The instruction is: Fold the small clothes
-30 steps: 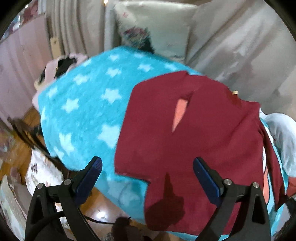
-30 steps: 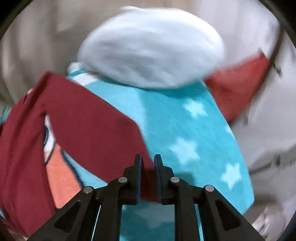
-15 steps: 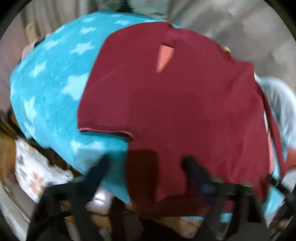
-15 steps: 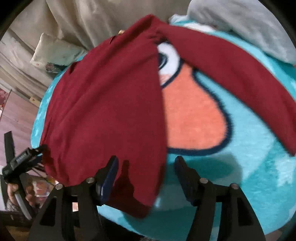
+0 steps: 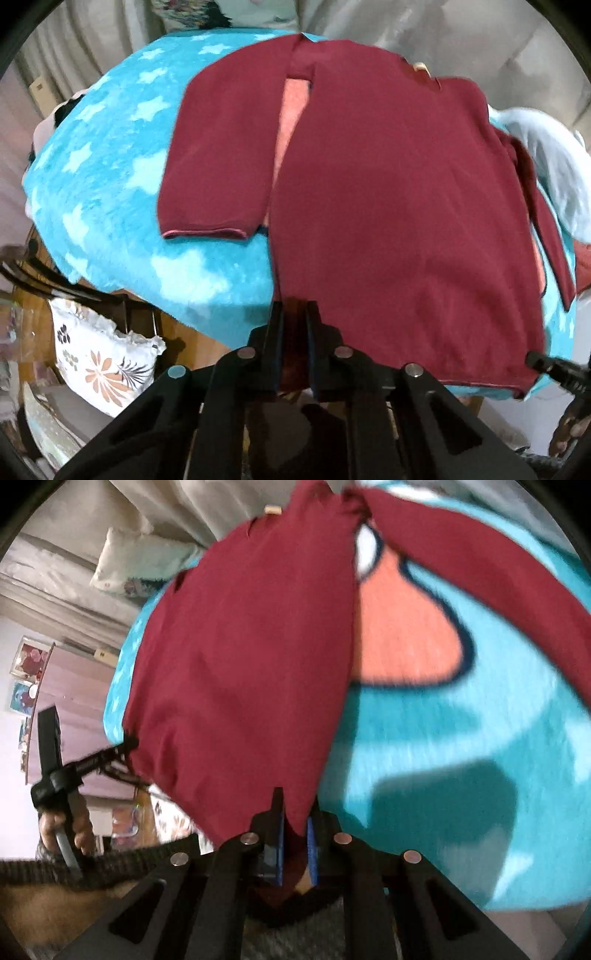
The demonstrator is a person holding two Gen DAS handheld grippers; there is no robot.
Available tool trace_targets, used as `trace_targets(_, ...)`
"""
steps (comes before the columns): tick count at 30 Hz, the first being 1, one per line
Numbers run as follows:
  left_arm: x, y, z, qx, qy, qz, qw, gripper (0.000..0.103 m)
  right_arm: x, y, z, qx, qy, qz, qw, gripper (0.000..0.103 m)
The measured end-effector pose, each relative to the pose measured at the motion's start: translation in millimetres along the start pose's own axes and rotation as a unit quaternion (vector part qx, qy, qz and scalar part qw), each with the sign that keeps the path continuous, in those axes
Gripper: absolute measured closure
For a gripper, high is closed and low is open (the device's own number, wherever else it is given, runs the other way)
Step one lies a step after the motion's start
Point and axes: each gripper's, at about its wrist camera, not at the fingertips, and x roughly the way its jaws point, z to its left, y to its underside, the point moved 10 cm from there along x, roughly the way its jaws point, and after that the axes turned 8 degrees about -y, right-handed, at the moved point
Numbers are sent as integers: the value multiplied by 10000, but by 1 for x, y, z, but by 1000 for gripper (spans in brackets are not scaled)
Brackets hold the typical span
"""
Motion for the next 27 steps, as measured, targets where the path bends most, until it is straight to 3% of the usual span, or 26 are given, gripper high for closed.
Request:
trace_targets(4,-19,0,26,-539,-74,-317,9980,80,0,-12,-7,147,87,7,9999,84)
trace_targets(7,-36,1,55,-1075,-89,-533,9927,67,-17,-28,-16,158,284,-131,9994,81)
trace_targets(9,-48,1,75,-1472,-100,-705,9865,66,-34,-43,-24,234,495,-348,9979,81)
trace_targets(12,-64,-4,93,-1802,-197,-933,9790,66,-53,-72,-29,338,660,-729,9946,72)
trace_targets(16,-91,-19,104,-1817,-627,-1383,9716,66,-60,-95,-29,369,860,-1034,9902,65)
trace_targets(20,-129,-46,108,-1548,-1150,-2035,9599,60,-62,-92,-38,531,746,-1122,9895,64)
trace_targets(22,-147,-60,106,-1431,-1295,-2351,9526,51,-60,-91,-38,543,733,-1175,9889,64)
trace_targets(24,-166,-76,101,-1336,-1374,-2669,9445,23,-58,-90,-38,534,774,-1243,9878,64)
trace_targets(27,-186,-101,89,-1224,-1341,-2996,9366,16,-61,-88,-43,588,812,-1352,9857,64)
